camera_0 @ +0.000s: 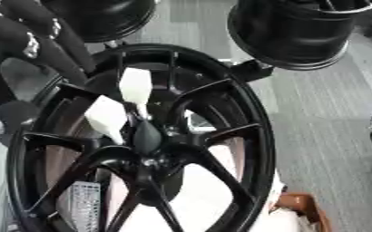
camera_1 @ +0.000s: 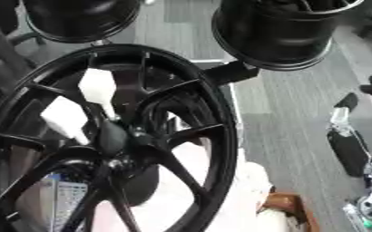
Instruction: Pull the pin out of the wheel hub.
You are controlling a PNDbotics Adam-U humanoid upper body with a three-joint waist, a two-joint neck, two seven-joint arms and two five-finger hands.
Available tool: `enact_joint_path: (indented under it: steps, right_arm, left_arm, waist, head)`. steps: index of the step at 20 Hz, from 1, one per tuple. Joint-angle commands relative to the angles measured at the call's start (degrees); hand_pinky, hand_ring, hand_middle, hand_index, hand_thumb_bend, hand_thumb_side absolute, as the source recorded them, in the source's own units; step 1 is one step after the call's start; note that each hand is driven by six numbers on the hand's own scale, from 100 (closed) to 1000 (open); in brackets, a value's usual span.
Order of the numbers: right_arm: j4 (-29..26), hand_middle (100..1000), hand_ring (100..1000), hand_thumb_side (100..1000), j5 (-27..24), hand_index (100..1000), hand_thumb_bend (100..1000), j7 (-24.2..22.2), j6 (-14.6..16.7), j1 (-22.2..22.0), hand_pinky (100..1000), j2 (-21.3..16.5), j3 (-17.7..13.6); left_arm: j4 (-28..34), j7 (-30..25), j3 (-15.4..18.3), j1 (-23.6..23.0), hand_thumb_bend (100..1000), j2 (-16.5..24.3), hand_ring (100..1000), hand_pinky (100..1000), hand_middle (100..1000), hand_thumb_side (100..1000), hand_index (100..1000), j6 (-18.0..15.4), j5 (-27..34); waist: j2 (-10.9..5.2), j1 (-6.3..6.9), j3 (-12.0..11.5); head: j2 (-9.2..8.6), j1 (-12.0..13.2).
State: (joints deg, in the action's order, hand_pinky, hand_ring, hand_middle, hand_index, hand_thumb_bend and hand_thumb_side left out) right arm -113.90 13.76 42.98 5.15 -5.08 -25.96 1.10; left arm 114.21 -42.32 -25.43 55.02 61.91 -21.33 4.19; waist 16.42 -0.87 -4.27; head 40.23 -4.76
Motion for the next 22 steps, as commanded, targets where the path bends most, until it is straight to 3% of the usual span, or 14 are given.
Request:
enact_joint_path:
  steps: [1, 6, 10, 13, 22]
  right_arm:
    - [-0.7, 650, 791, 310, -0.4, 789, 100, -0.3, 0.0, 0.1, 860, -0.7, -0.2]
    - [-0.7, 650, 791, 311, -0.5, 789, 100, -0.3, 0.1, 0.1, 860, -0.6, -0.1]
    - [-0.7, 649, 791, 313, -0.6, 789, 100, -0.5, 0.1, 0.2, 860, -0.5, -0.1]
    - [-0.7, 649, 791, 315, -0.8, 789, 100, -0.5, 0.0, 0.4, 860, -0.4, -0.1]
    - [-0.7, 646, 789, 317, -1.1, 788, 100, -0.6, 0.1, 0.7, 859, -0.1, -0.2]
  left_arm:
    - [0.4, -5.6, -1.4, 2.5, 100, -0.7, 796, 803, 784, 270, 843, -1.7, -0.9]
    - [-0.3, -6.8, -3.7, 4.9, 100, -3.3, 798, 805, 786, 276, 854, 2.8, -3.3]
    - [-3.2, -8.2, -6.1, 6.6, 100, -5.9, 794, 802, 778, 393, 863, 6.4, -4.9]
    - [-4.8, -8.8, -7.4, 7.6, 100, -7.5, 790, 798, 764, 418, 869, 8.5, -6.3]
    - [-10.5, -7.9, -9.4, 8.0, 100, -10.4, 791, 804, 761, 513, 869, 10.1, -11.3]
  waist:
    - [-1.19, 0.00, 0.0]
    - [-1.31, 0.02, -0.1]
    - [-1.27, 0.03, 0.1]
    - [-1.19, 0.18, 0.2]
    - [-1.04, 0.40, 0.7]
  head:
    - [-0.57, -0.2]
    - [-0.64, -0.5]
    - [-0.67, -0.4]
    - [-0.63, -0.3]
    - [-0.66, 0.1]
